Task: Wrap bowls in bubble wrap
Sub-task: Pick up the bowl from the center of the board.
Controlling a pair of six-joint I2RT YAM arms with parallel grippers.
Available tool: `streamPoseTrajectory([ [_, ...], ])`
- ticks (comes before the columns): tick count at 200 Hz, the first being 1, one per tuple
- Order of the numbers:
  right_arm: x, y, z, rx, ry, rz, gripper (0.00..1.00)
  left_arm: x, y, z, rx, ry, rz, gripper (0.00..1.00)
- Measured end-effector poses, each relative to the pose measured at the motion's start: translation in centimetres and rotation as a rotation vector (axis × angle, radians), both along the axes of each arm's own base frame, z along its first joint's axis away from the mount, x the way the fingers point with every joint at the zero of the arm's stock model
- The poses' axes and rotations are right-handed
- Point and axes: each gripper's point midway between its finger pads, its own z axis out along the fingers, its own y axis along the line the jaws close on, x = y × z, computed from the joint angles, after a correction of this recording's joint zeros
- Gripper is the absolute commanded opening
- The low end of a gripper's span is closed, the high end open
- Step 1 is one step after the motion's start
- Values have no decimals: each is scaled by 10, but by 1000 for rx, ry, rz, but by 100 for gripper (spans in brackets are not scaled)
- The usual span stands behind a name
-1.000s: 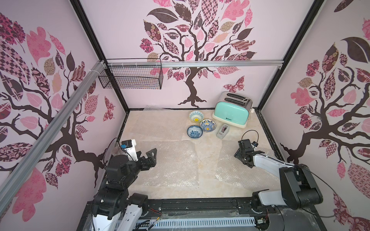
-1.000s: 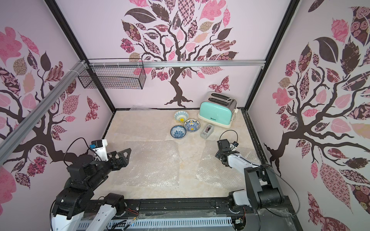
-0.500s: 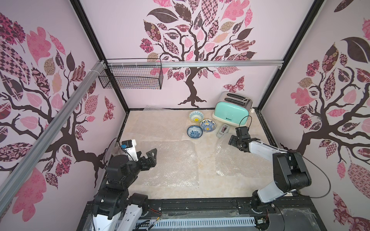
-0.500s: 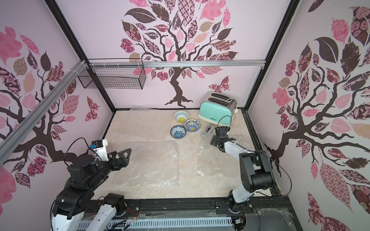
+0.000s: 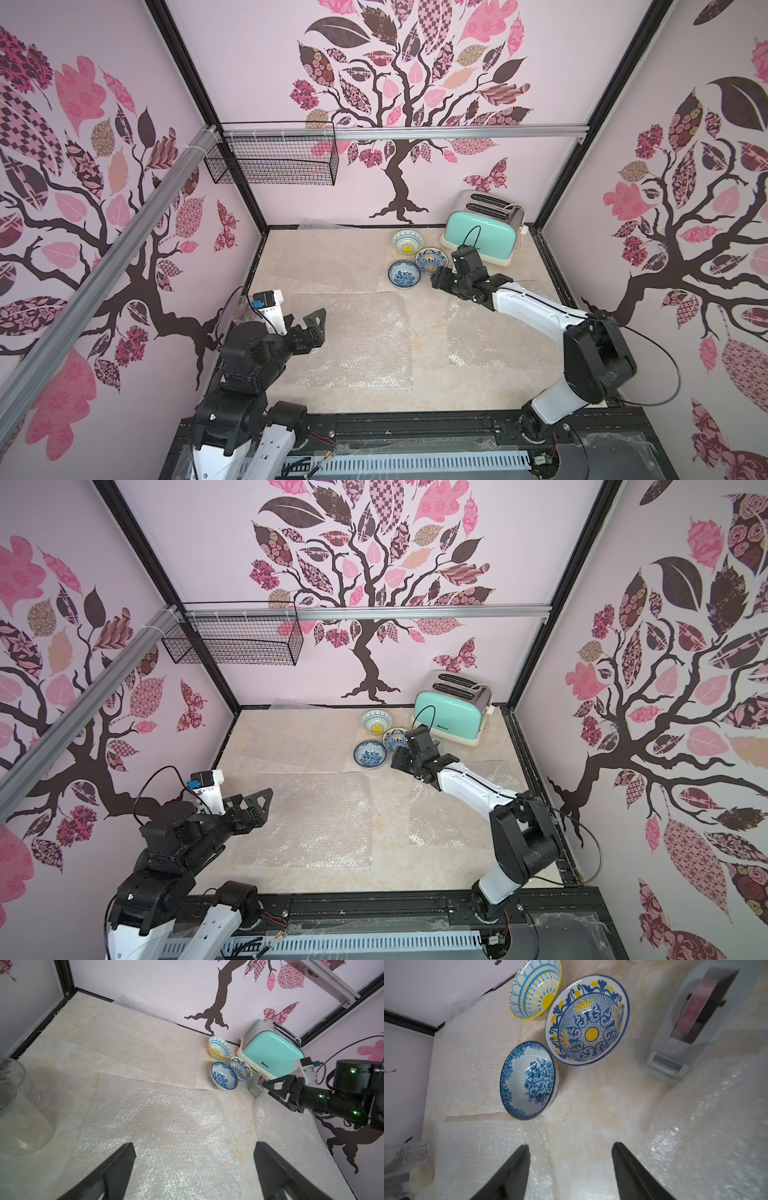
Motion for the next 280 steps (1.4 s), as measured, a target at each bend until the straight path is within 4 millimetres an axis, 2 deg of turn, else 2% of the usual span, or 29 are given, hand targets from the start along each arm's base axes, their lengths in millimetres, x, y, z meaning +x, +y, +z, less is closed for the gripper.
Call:
streamPoseTrajectory([
  [40, 19, 22, -26, 84, 100, -51, 65, 0, 0, 0, 1, 0, 2, 95],
  [66, 30, 41, -33, 114, 121, -53, 64, 0, 1, 0, 2, 0, 4, 95],
  [96, 41, 54, -40, 140, 143, -63, 58, 0, 1, 0, 2, 0, 4, 95],
  [119, 50, 58, -50, 140, 156, -80, 57, 0, 1, 0, 2, 0, 4, 95],
  [131, 52, 59, -57, 140, 170, -92, 51, 0, 1, 0, 2, 0, 4, 95],
  [172, 56, 60, -79, 124, 210, -115, 43, 0, 1, 0, 3, 1, 7, 95],
  [193, 56, 62, -81, 122, 213, -112, 40, 0, 1, 0, 3, 1, 6, 95],
  [203, 56, 63, -81, 122, 214, -112, 34, 0, 1, 0, 3, 0, 6, 95],
  [246, 56, 63, -80, 122, 214, -111, 16, 1, 1, 0, 3, 1, 6, 95],
  [280, 51, 64, -83, 110, 231, -107, 9, 1, 1, -2, 4, 4, 5, 95],
])
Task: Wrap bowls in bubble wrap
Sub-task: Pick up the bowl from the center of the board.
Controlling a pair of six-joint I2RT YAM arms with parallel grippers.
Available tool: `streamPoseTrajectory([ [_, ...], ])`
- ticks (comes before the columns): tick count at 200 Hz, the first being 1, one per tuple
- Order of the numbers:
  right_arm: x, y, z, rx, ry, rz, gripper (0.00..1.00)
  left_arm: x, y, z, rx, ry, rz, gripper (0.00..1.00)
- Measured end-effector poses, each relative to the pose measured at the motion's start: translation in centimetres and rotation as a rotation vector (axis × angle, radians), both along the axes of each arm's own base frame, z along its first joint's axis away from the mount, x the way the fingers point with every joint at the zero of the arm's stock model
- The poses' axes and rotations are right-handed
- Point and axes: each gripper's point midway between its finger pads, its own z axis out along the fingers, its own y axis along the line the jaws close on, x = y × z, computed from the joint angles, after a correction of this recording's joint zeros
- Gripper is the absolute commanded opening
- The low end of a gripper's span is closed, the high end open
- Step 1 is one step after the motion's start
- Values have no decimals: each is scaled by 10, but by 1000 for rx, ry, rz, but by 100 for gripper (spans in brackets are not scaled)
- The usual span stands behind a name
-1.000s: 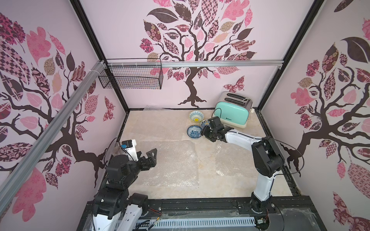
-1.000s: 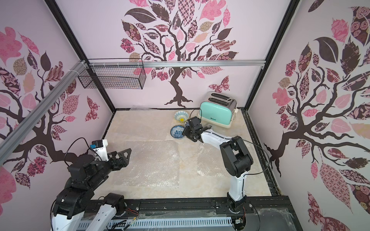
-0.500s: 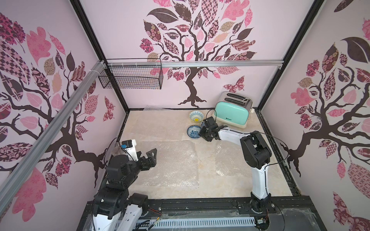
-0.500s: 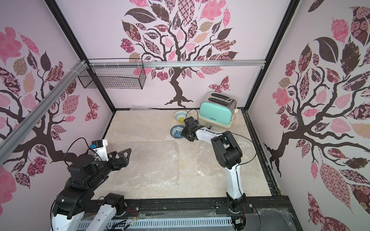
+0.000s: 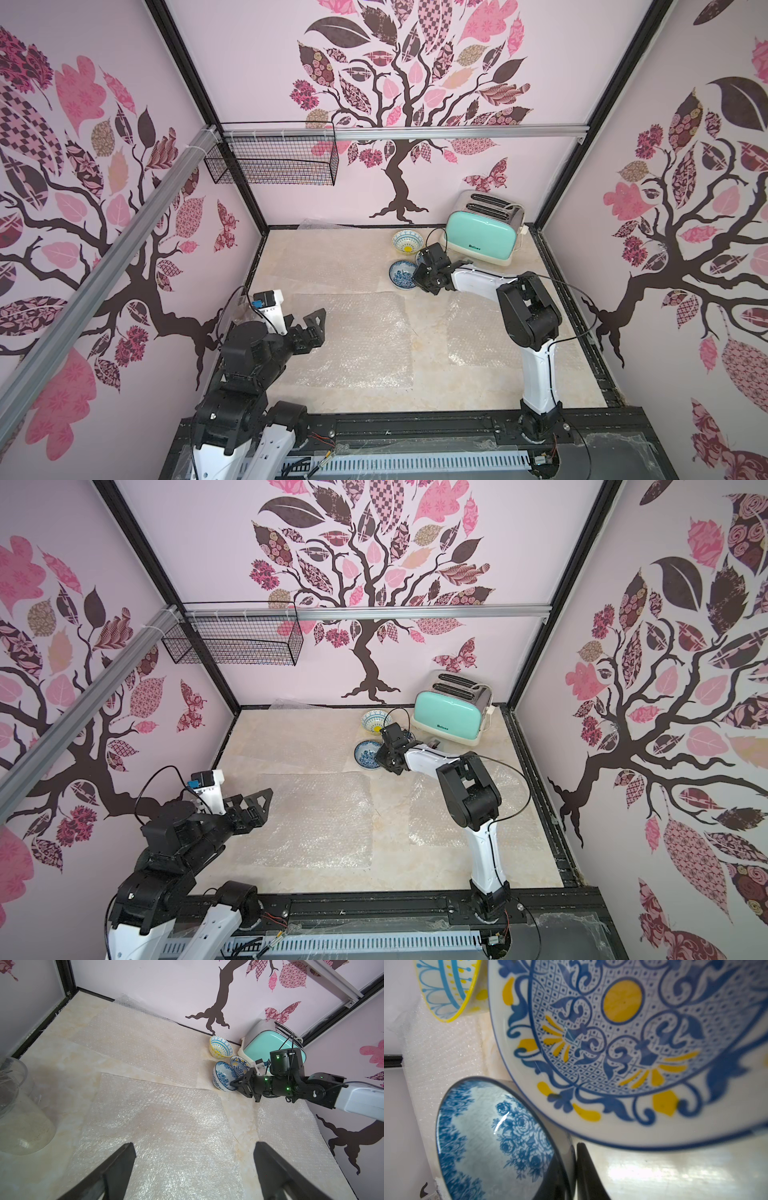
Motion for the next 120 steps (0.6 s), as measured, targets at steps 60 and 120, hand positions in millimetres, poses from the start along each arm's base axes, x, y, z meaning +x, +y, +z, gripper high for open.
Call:
streamPoseTrajectory([
  [60, -6, 5, 12, -5, -17, 33, 0, 3, -2, -5, 1, 25, -10, 94],
  [120, -46, -27, 158, 32, -328, 80, 0, 14, -31, -29, -49, 180, -125, 81],
])
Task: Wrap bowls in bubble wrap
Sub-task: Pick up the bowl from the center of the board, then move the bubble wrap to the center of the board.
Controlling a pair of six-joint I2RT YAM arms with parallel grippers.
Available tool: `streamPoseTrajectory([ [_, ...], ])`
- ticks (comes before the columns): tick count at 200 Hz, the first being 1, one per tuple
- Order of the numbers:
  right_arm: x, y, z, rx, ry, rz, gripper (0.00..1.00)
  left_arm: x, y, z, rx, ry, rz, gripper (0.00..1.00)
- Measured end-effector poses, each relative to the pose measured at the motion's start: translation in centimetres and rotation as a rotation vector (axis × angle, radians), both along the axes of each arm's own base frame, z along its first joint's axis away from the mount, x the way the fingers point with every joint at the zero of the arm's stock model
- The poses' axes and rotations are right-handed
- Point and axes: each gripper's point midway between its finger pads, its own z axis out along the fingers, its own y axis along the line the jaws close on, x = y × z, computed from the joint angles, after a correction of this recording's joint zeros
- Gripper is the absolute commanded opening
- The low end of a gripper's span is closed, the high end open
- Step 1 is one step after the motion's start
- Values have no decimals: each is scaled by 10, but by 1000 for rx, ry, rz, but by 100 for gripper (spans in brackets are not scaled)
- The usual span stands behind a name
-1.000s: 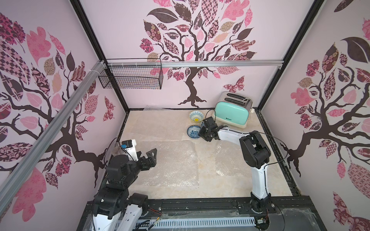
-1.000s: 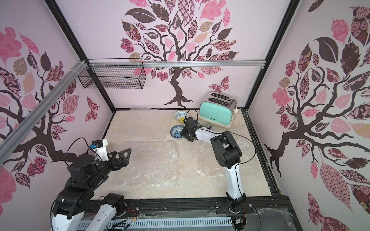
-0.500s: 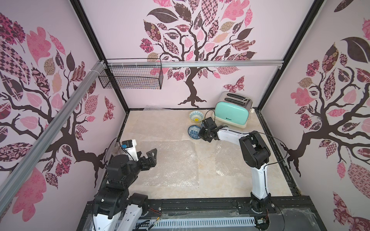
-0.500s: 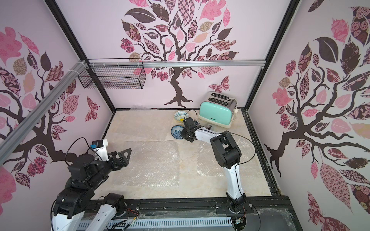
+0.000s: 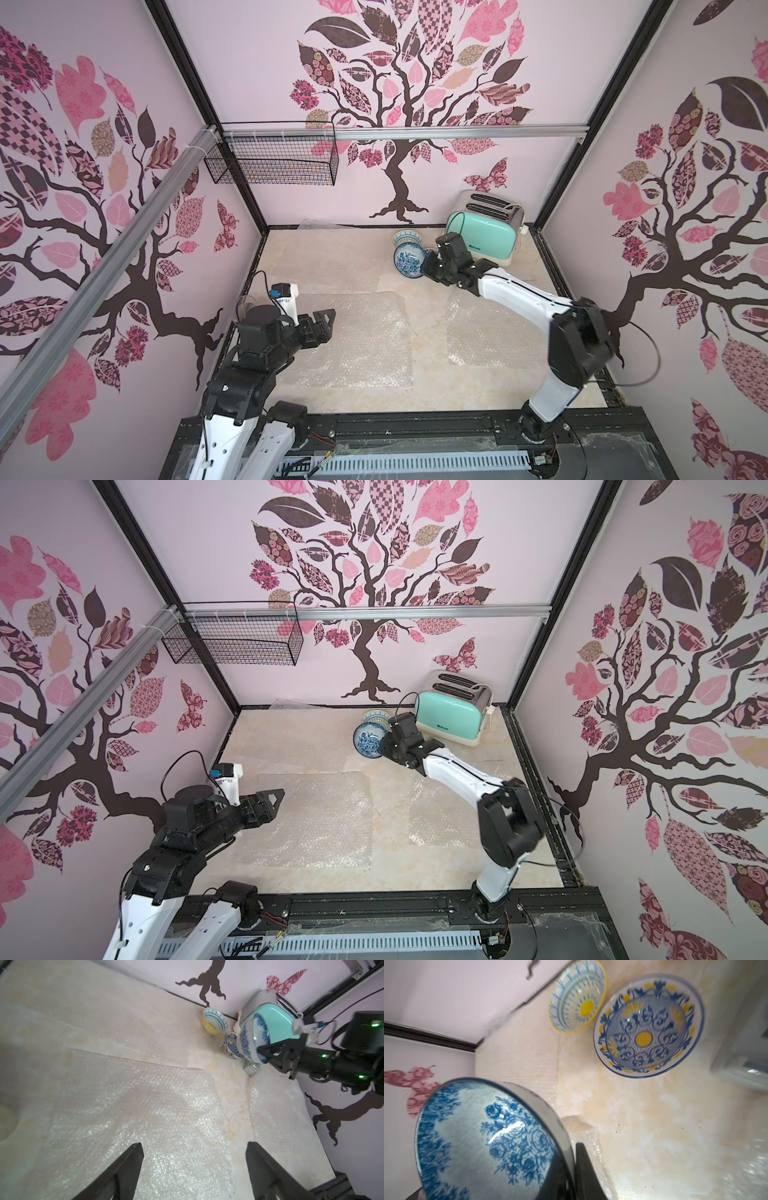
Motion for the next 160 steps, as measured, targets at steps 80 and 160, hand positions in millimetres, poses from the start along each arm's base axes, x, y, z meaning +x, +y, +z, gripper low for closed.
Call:
streamPoseTrajectory([
  [80, -79, -116, -17, -86, -60, -137, 0, -6, -75, -36, 18, 128, -205, 74],
  [160, -105, -122, -32, -142, -47, -72, 1, 20, -136, -163, 117, 382, -226, 60],
])
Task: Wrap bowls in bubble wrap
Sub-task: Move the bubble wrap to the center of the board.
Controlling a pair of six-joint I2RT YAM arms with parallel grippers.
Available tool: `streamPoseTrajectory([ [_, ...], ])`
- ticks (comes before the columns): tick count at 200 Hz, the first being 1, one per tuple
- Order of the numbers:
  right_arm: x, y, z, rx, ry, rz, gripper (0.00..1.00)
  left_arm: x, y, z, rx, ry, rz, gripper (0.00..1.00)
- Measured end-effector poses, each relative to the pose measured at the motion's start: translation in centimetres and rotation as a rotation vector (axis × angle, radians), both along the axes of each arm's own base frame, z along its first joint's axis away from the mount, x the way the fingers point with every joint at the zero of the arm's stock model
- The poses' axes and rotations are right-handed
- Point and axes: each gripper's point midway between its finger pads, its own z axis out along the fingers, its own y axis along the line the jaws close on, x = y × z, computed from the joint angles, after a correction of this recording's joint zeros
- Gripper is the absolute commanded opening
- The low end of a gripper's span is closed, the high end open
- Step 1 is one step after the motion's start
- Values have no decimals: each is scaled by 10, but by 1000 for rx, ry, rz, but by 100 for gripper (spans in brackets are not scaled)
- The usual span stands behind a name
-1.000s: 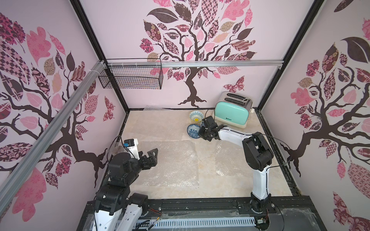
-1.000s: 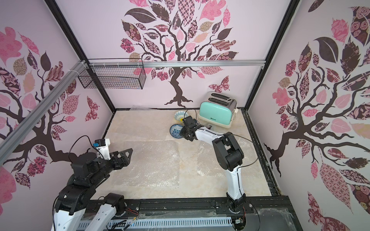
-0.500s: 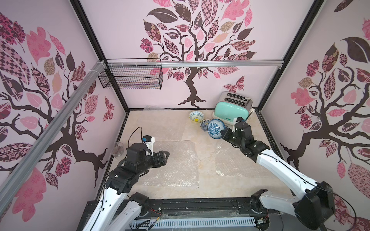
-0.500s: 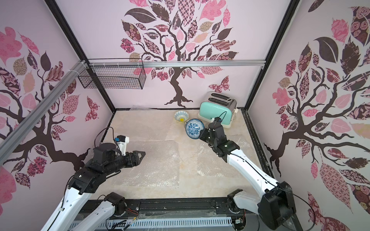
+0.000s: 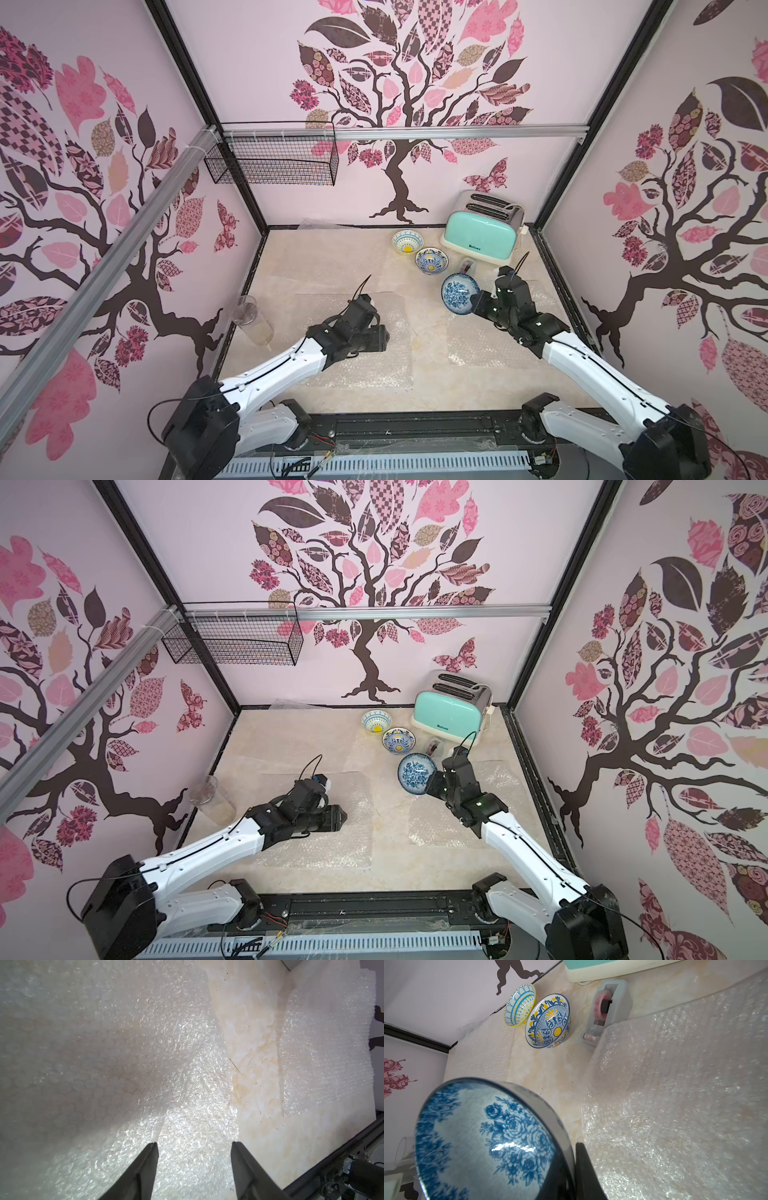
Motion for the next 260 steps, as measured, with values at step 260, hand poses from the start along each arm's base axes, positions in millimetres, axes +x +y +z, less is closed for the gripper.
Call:
streamPoseTrajectory([
  [260, -19, -3, -9, -31, 9, 53, 0, 64, -48, 62, -237, -150, 61, 66],
])
